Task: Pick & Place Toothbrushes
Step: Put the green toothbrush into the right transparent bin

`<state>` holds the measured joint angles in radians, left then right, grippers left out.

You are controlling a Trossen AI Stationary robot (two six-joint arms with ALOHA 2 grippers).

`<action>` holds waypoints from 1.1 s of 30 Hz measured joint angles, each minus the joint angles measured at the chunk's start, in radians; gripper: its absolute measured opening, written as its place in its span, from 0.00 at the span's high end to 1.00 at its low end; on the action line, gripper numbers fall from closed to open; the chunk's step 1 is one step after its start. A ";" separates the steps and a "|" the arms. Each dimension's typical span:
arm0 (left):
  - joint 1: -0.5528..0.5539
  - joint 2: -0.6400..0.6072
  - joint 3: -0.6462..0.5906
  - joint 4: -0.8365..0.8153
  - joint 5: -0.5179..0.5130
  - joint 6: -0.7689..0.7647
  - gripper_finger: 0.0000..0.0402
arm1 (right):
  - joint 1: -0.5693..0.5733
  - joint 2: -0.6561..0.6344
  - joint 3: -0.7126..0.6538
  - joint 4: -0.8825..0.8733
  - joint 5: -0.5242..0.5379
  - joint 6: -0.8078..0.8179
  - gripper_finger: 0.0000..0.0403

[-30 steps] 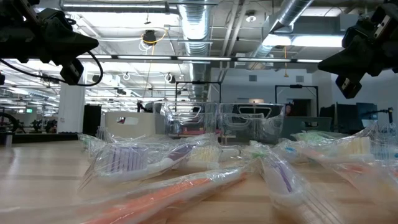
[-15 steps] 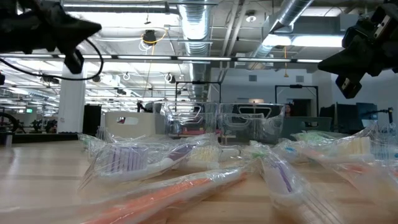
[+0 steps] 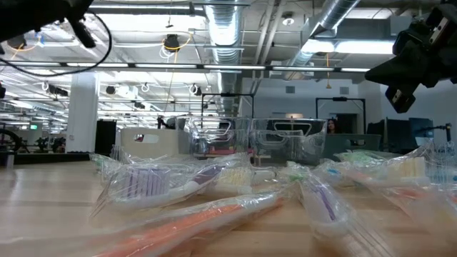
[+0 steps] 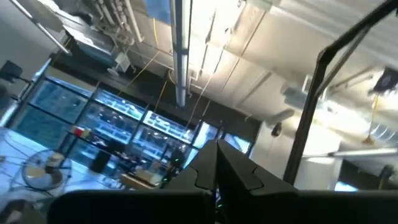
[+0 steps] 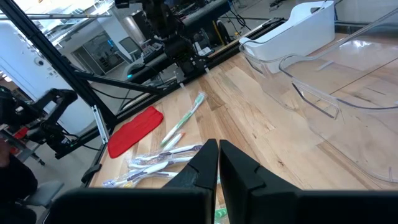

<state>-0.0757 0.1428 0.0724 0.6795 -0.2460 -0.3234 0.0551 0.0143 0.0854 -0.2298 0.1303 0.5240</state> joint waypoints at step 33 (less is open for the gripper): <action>-0.085 0.903 0.226 0.223 0.499 0.262 1.00 | 0.000 0.000 0.000 0.000 0.000 0.000 0.97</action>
<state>-0.1612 1.0462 0.2981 0.9020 0.2528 -0.0613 0.0554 0.0146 0.0855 -0.2298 0.1305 0.5240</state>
